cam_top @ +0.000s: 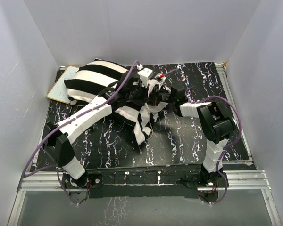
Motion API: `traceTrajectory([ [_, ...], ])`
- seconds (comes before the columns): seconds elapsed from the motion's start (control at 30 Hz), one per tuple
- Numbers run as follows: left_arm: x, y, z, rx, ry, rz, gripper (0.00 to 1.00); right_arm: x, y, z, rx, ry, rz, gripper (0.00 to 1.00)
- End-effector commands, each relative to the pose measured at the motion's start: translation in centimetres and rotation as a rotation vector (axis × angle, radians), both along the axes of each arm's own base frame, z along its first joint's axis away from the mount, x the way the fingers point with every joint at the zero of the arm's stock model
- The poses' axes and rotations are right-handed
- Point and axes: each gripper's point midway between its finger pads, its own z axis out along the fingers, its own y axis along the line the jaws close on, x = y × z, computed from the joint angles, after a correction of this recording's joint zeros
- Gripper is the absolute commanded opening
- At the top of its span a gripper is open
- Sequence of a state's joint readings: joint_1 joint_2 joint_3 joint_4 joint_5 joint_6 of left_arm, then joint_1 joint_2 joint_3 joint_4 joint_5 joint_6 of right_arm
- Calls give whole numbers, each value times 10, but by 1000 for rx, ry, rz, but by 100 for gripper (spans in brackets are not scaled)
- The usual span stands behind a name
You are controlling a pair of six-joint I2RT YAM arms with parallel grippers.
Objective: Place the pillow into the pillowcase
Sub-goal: Stuff the pillow into the pillowcase.
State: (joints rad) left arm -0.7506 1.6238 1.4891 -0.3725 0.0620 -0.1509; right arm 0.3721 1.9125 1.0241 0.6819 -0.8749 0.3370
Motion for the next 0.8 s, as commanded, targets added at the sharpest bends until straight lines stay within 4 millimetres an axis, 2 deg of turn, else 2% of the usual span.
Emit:
traceTrajectory([
  [0.0, -75, -55, 99, -407, 44, -301, 0, 3, 8, 54, 203, 16, -13, 8],
  [0.07, -86, -56, 103, -476, 69, -326, 0, -1, 5, 21, 164, 86, -36, 8],
  [0.1, -90, -59, 98, -510, 98, -330, 0, -3, 3, -1, 142, 133, -53, 8],
  [0.23, -101, -71, 44, -602, 258, -326, 0, -20, -1, -87, 65, 347, -79, 8],
  [0.3, -106, -76, 13, -642, 350, -306, 0, -25, 0, -112, 31, 389, -73, 8],
  [0.33, -106, -75, -3, -630, 377, -298, 0, -27, 2, -118, 20, 394, -58, 8],
  [0.4, -104, -71, -30, -568, 382, -268, 0, -34, 5, -117, 21, 391, 0, 11],
  [0.47, -102, -59, -57, -466, 375, -222, 0, -42, 5, -99, 34, 344, 114, 19],
  [0.5, -99, -50, -69, -402, 365, -189, 0, -44, 1, -82, 34, 303, 156, 23],
  [0.57, -95, -33, -80, -304, 338, -132, 21, -42, -12, -67, -39, 210, 167, 37],
  [0.63, -92, -18, -74, -245, 283, -99, 40, -34, -29, -60, -178, 117, 138, 48],
  [0.67, -91, -8, -64, -221, 251, -82, 49, -31, -37, -54, -228, 75, 129, 52],
  [0.77, -85, 9, -37, -153, 162, -64, 63, -31, -68, -35, -313, 23, 127, 58],
])
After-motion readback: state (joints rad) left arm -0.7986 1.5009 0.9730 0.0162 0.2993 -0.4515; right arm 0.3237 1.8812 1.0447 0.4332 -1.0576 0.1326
